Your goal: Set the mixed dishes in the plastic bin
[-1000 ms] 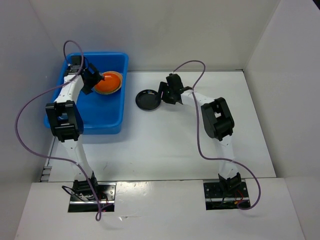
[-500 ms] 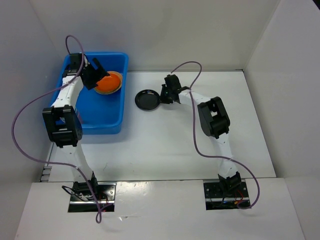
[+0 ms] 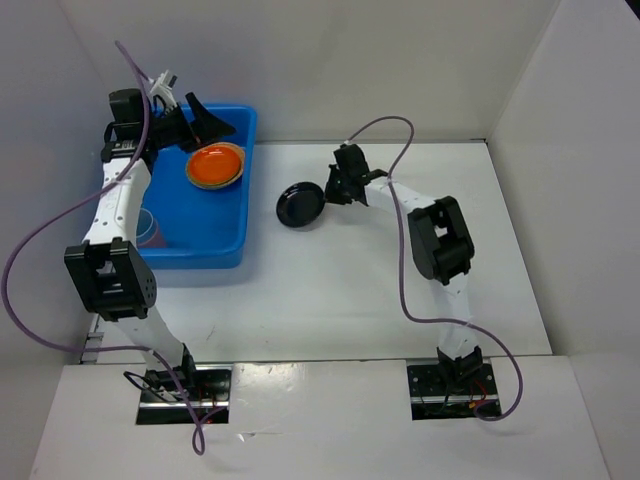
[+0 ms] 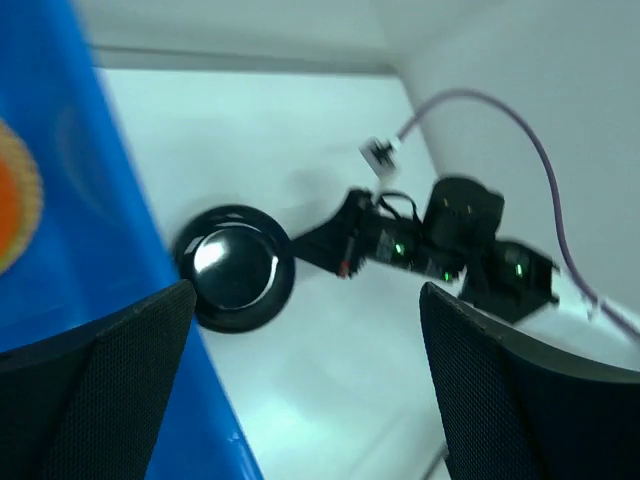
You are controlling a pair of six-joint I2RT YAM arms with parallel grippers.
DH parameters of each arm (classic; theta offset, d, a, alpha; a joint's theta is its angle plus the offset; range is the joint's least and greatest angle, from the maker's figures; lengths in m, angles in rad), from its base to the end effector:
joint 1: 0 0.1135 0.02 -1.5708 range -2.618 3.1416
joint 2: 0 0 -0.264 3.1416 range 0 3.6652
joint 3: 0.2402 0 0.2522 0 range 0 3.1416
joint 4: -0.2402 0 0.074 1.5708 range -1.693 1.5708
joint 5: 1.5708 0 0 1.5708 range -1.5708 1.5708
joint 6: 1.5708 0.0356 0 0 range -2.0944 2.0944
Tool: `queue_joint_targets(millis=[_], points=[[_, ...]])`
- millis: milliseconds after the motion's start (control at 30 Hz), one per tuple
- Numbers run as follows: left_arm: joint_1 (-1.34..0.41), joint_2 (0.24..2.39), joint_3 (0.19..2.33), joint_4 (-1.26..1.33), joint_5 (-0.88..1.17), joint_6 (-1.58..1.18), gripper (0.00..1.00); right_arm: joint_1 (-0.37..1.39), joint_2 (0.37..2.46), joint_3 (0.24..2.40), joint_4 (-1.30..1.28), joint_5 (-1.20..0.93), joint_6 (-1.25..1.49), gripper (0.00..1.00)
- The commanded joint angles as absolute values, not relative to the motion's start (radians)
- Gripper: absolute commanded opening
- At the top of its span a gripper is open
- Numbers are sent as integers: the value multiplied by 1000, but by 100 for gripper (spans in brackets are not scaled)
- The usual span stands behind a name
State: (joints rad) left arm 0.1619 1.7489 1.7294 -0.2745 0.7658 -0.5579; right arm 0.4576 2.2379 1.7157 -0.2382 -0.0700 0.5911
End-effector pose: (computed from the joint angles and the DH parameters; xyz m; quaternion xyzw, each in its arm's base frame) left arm 0.4069 0.0415 0.3997 -0.0540 0.7756 -0.4029 0.4829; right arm 0.4519 0.2253 0.1752 0.0475 0.9173 0.2251 0.3249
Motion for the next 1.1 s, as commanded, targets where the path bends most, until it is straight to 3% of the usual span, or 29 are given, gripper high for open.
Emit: queue_joint_targets(millis=[0, 67, 467, 867, 1033, 1067], points=[[120, 1795, 1721, -210, 1095, -495, 99, 451, 2021, 1671, -224, -6, 529, 0], [92, 1828, 1736, -201, 1220, -495, 99, 451, 1935, 1634, -213, -6, 519, 0], [40, 1905, 1784, -273, 1160, -397, 100, 469, 1655, 1555, -193, 12, 486, 0], [-70, 2012, 1847, -227, 1178, -437, 100, 511, 1644, 1555, -184, -17, 486, 0], [-92, 2036, 1870, -276, 1178, -416, 94, 520, 1655, 1577, -184, -26, 486, 0], [-92, 2045, 1870, -276, 1178, -407, 89, 520, 1655, 1577, -175, -26, 486, 0]])
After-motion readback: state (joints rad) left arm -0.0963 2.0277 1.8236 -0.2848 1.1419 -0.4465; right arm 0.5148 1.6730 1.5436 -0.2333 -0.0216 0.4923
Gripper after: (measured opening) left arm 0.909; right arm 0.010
